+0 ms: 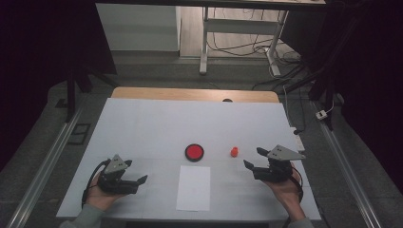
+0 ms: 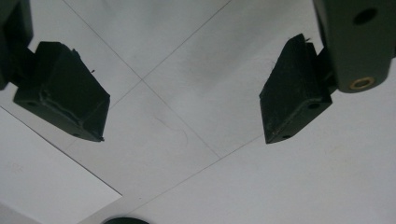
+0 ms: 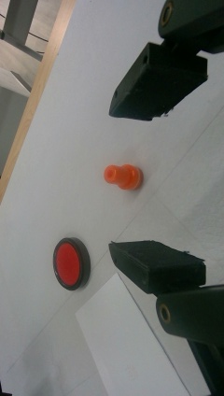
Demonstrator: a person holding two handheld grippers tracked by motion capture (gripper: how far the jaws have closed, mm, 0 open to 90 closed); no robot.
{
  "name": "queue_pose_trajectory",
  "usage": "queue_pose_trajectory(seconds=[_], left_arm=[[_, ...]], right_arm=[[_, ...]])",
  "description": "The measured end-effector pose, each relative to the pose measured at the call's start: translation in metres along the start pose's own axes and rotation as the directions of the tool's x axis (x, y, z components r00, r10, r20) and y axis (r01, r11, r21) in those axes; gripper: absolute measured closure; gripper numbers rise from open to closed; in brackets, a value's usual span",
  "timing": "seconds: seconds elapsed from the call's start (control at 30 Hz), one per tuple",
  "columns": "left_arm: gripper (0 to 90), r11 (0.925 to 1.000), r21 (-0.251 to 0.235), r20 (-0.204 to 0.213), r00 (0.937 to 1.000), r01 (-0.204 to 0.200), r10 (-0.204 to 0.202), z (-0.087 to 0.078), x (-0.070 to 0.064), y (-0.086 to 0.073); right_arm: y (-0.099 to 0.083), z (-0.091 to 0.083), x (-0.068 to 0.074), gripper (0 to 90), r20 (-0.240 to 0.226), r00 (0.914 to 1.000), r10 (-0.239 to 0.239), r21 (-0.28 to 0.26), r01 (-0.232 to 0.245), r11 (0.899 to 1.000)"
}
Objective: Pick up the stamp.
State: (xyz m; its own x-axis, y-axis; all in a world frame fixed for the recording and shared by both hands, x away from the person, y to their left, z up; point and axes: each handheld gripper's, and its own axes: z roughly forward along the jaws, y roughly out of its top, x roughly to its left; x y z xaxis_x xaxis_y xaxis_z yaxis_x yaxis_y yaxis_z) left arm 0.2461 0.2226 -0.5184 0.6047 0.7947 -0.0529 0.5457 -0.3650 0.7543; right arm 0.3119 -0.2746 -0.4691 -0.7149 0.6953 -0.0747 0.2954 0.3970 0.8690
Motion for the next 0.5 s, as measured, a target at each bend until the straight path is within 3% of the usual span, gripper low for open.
queue_pose_trajectory(seconds=[0.33,0.5], left_arm=[[16.4,1.0000,0.001,0.000,1.0000,0.001,-0.001,0.001,0.000,0.000],[16.3,1.0000,0.000,0.003,1.0000,0.001,-0.001,0.001,0.001,0.000]], right_arm=[[0.010,0.016,0.005,28.1,-0.012,0.9999,-0.011,0.016,0.011,1.000],[0.024,0.021,0.005,28.4,-0.013,0.9998,-0.015,0.021,0.015,1.000]])
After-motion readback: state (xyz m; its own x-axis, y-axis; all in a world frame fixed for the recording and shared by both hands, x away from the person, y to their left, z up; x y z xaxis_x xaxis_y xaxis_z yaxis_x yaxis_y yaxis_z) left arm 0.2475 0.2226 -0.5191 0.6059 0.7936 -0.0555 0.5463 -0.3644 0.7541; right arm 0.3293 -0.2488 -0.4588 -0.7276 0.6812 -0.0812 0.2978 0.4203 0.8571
